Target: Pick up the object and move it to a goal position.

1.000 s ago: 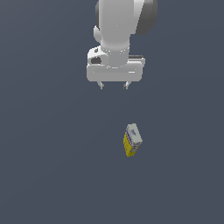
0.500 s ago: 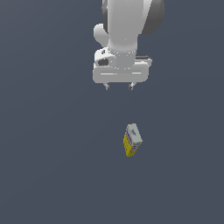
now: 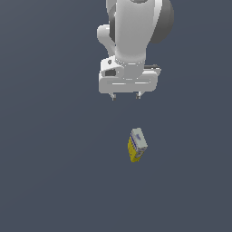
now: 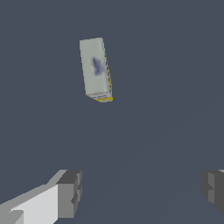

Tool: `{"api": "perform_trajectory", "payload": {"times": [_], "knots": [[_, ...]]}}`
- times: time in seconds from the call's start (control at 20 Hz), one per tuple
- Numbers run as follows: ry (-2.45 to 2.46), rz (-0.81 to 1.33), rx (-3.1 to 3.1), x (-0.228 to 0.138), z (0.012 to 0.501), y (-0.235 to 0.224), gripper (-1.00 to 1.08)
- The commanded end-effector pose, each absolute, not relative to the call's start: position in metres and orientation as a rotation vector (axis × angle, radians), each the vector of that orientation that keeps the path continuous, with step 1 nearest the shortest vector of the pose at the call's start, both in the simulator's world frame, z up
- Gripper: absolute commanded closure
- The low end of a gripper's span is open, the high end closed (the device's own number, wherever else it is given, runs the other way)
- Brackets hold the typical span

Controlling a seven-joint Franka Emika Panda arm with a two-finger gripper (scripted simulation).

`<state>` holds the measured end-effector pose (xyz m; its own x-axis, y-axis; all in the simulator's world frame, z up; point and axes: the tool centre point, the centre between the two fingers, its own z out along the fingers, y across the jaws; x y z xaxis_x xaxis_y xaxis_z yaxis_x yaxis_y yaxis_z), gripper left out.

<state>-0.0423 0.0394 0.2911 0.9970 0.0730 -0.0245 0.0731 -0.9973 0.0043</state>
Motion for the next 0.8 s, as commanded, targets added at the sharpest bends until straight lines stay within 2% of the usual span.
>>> {"api": "perform_trajectory", "payload": {"times": [0.0,0.75], "knots": [[0.135,-0.035,3.133,-0.031,0.285,0.044,-0.92],[0.287,-0.007,3.126,0.053,0.222,0.081,-0.92]]}}
